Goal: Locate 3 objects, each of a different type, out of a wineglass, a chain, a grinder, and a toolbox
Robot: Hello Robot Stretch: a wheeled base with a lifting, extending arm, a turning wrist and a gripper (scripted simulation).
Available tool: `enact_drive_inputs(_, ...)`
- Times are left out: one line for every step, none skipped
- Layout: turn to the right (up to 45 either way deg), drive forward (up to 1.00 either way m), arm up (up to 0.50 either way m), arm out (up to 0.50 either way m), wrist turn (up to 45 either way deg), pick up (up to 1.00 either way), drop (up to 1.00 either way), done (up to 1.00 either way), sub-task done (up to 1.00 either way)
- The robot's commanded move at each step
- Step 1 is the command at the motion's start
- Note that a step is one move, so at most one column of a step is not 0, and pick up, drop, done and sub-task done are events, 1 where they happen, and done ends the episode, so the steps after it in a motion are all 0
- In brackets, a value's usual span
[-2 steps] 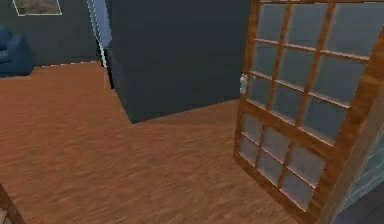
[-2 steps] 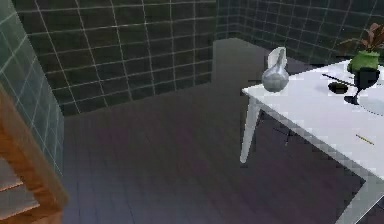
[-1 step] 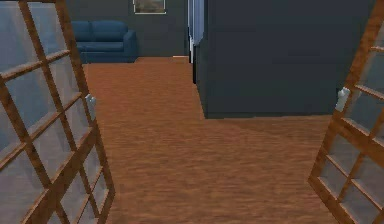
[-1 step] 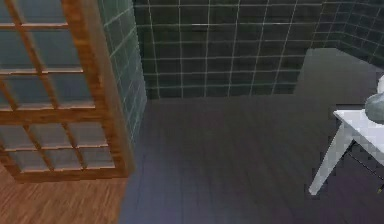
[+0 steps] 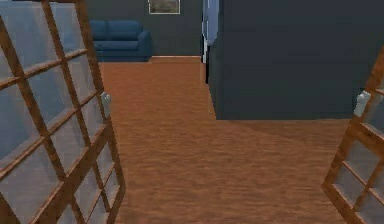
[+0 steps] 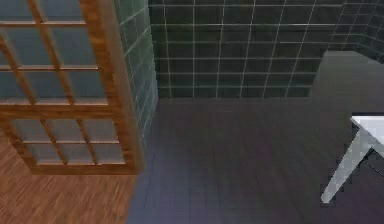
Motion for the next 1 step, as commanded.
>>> enact_drive_inputs(0.0,1.00,0.00,0.00,0.0,0.00,0.00,0.00,0.00)
